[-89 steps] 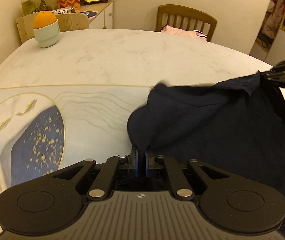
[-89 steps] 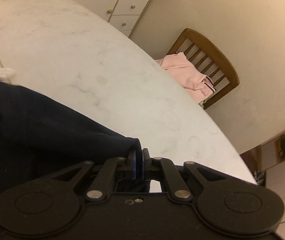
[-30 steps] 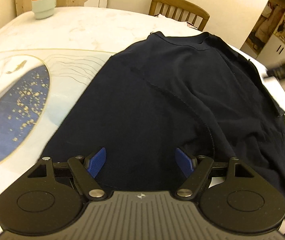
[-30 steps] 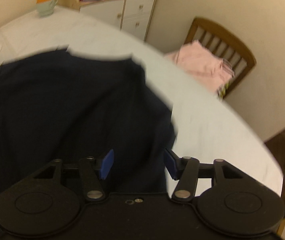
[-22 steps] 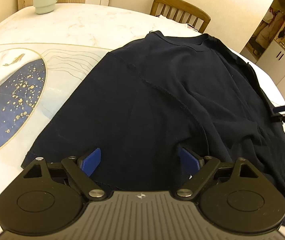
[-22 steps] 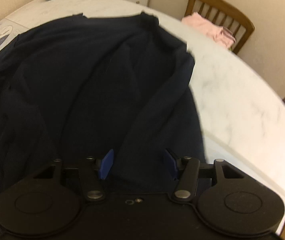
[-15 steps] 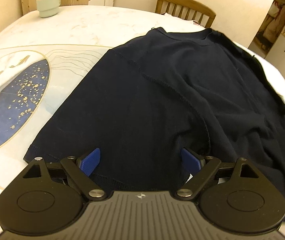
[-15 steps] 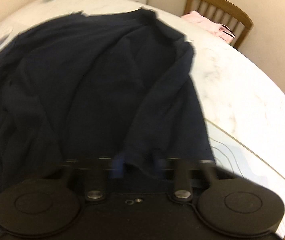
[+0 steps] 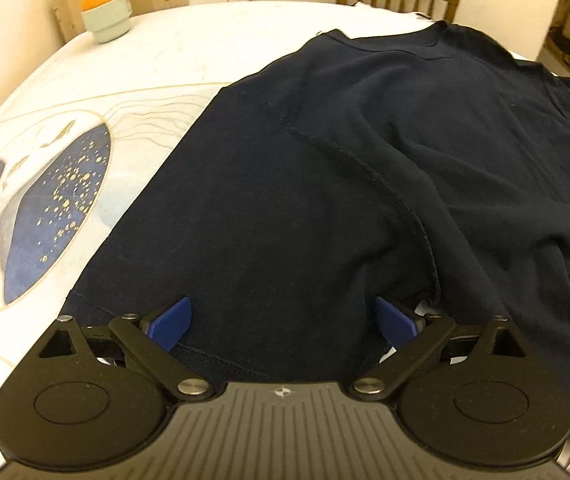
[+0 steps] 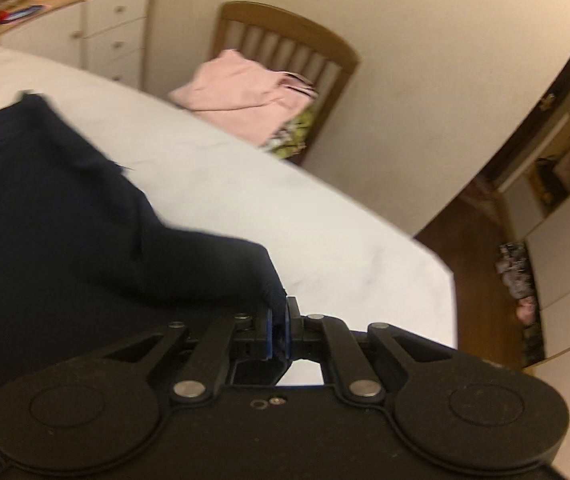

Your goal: Fold clothes

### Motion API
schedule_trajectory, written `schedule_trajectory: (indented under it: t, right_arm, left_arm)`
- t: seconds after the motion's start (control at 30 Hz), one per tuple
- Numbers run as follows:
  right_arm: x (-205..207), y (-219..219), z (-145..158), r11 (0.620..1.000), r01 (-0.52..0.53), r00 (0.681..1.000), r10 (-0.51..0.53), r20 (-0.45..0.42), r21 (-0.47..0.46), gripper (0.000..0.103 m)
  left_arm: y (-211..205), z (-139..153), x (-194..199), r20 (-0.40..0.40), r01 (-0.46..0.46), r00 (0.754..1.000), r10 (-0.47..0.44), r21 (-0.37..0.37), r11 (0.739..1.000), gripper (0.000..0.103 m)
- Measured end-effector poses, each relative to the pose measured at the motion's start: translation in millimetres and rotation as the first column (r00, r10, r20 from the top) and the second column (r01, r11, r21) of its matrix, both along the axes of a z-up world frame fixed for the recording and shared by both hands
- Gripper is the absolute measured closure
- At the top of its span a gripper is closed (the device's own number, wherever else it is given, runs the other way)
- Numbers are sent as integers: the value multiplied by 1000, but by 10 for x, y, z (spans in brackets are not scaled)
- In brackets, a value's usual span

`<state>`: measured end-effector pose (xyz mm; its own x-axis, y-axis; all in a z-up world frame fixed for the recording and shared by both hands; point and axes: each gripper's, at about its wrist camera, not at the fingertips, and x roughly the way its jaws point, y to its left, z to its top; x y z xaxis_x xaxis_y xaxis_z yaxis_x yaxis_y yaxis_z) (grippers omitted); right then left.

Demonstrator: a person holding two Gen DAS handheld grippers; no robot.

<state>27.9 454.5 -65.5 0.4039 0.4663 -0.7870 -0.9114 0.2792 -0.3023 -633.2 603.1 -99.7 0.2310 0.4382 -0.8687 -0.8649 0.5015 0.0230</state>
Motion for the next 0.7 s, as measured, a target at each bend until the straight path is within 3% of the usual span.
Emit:
schedule_trajectory:
  t: [0.17, 0.37, 0.47, 0.7]
  right_arm:
    - [371, 151, -185, 999, 51, 999, -51, 19, -4, 0]
    - [277, 200, -448, 999, 39, 999, -39, 21, -28, 0]
    - [278, 146, -338, 1000, 15, 999, -15, -51, -6, 0]
    - [-193, -404, 27, 997, -74, 972, 80, -222, 33, 0]
  left_arm:
    - [25, 22, 38, -28, -33, 999, 33, -15, 999, 4]
    - [39, 51, 30, -45, -55, 998, 54, -23, 998, 4]
    - [-5, 94, -14, -49, -61, 997, 60, -13, 998, 5]
    - [29, 225, -246, 20, -41, 999, 41, 19, 999, 5]
